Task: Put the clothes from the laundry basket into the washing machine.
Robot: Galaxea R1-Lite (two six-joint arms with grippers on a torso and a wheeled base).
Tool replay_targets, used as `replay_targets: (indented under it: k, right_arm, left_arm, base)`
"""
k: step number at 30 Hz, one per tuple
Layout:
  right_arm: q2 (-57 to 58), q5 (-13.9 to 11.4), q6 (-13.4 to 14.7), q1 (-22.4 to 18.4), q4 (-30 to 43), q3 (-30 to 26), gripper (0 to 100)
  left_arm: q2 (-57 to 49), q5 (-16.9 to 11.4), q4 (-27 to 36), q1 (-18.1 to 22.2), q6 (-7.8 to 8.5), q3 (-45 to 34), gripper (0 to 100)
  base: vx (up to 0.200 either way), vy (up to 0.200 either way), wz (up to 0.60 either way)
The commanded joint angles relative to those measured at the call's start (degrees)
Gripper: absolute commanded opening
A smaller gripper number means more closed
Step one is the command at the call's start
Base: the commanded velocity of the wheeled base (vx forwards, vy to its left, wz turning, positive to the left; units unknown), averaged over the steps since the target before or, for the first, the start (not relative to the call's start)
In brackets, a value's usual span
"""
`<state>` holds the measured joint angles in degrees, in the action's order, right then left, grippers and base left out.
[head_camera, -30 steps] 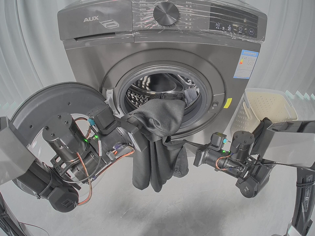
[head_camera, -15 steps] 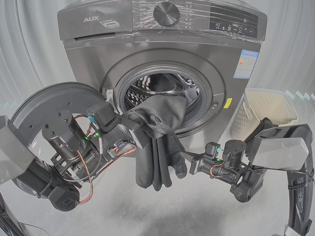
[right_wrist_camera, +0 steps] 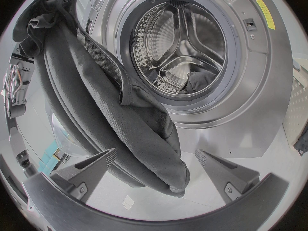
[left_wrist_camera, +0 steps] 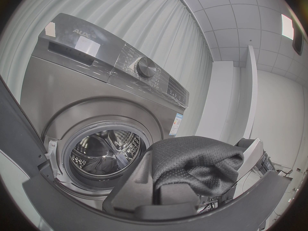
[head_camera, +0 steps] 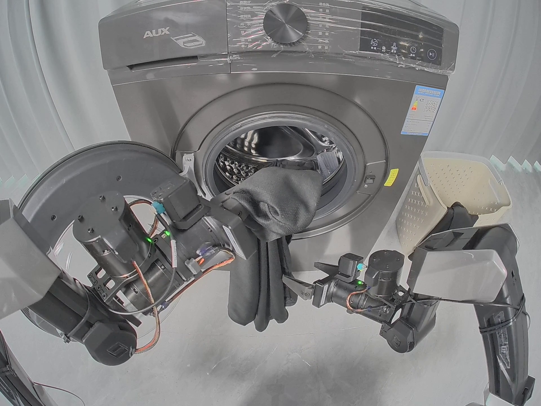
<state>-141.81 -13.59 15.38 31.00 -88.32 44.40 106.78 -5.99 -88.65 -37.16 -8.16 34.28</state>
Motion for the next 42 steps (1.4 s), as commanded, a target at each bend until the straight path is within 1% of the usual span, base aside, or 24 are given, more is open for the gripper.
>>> replay_targets:
  k: [1,8,12,16,18,22,31,35,42]
  right_arm:
    - [-1.71,0.32,-0.09,0.11,-0.01,1.83,100]
    - [-2.24,0.32,-0.18,0.02,0.52,5.00,100]
    - [-3.21,0.41,-0.18,-0.77,0.69,7.37,100]
    - [-3.29,0.41,-0.36,-2.26,0.69,7.28,100]
    - [-3.29,0.41,-0.88,-2.96,0.69,7.28,100]
    - [-3.21,0.41,-1.15,-3.32,0.78,7.63,100]
    - [-4.52,0.41,-1.23,-1.56,1.75,10.45,100]
    - [-4.88,0.41,-1.32,0.82,1.75,11.32,100]
    - [-5.58,0.41,-1.32,2.31,1.66,12.38,100]
  left_arm:
    - [0.01,0.01,-0.03,0.07,-0.02,-0.18,0]
    - [0.01,0.01,-0.03,-0.02,-0.02,-0.18,0]
    - [0.01,0.01,-0.03,-0.02,-0.02,-0.18,0]
    - [-0.08,0.01,-0.03,-0.02,-0.02,-0.44,0]
    - [-0.08,0.01,-0.03,0.07,-0.02,-0.62,0]
    - [-0.69,0.01,-0.03,0.07,-0.02,-0.71,0]
    - [-0.61,0.01,-0.03,-0.46,-0.11,-0.79,0]
    - [-0.52,0.01,-0.03,-0.46,-0.11,-0.79,0]
    - [-0.61,0.10,-0.03,-0.46,-0.02,-1.15,0]
  base:
    - [0.000,0.000,0.00]
    - [0.000,0.000,0.00]
    - [0.000,0.000,0.00]
    - [0.000,0.000,0.00]
    - [0.000,0.000,0.00]
    - [0.000,0.000,0.00]
    - [0.000,0.000,0.00]
    - [0.000,0.000,0.00]
    - [0.000,0.000,0.00]
